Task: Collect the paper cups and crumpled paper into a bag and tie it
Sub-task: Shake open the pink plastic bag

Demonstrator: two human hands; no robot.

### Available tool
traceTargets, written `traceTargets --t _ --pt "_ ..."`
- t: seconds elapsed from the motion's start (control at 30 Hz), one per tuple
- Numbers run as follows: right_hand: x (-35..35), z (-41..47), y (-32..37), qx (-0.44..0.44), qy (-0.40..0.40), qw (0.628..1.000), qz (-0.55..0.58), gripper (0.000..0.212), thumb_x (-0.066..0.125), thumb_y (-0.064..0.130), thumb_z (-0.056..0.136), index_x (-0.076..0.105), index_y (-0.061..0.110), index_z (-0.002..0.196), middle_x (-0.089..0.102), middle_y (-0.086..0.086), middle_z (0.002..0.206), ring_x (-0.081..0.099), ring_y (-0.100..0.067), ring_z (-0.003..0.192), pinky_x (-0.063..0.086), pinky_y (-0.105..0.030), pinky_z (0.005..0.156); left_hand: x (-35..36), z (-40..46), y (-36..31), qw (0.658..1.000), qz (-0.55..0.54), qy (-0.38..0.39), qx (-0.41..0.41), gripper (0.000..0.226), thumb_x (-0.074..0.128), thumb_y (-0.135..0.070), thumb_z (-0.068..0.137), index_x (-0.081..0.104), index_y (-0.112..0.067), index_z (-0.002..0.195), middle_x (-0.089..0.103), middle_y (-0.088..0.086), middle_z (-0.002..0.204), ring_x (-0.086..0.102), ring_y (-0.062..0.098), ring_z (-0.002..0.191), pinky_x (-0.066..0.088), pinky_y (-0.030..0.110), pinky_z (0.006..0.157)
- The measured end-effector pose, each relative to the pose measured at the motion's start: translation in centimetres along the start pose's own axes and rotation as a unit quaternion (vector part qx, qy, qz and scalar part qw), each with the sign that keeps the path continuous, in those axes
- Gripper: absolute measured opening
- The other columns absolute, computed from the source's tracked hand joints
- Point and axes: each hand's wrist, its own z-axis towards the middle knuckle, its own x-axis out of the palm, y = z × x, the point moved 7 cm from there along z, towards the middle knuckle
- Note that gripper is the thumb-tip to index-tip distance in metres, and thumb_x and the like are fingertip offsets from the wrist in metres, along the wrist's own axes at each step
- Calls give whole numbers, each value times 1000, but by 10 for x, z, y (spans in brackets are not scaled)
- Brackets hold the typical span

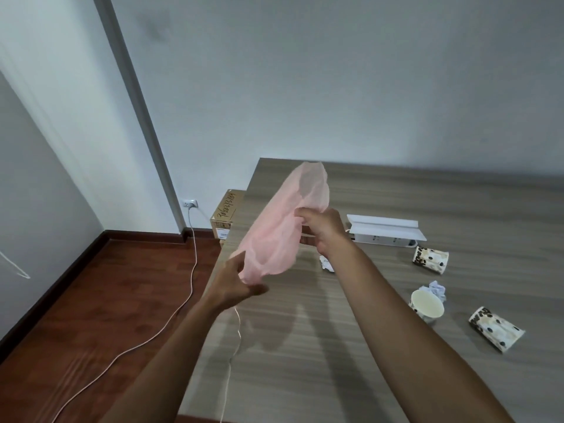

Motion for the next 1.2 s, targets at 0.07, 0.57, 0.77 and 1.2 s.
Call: traceTargets --t 0.07,0.57,0.77,1.2 --pt "-1 3 5 -36 -13 999 -32 20 70 8 76 69 5 97 73 -11 88 73 -24 73 56 -29 55 -9 4 7 988 6 150 -27 74 96 -23 53 54 -43 110 63 -17 116 58 -9 104 44 14 91" --pt "32 -32 30 -209 68 958 -185 14 78 26 81 72 13 80 76 -3 76 74 -19 66 58 -32 59 -57 43 -60 982 -131 -49 -130 24 68 -28 90 68 -5 96 73 4 83 69 21 77 60 34 65" --pt "12 -23 19 -59 119 991 9 7 69 4 86 66 -1 89 68 -8 63 66 -19 51 56 -31 57 -65 41 -34 867 -445 -52 -220 13 50 -7 96 60 -6 89 72 9 77 67 24 81 58 37 75" --pt "8 -28 14 -21 158 976 149 12 64 -7 85 60 -3 95 70 -16 70 69 -26 57 60 -41 59 -72 46 -27 906 -341 -88 -233 67 77 -60 71 52 -8 105 50 5 84 55 21 70 49 33 59"
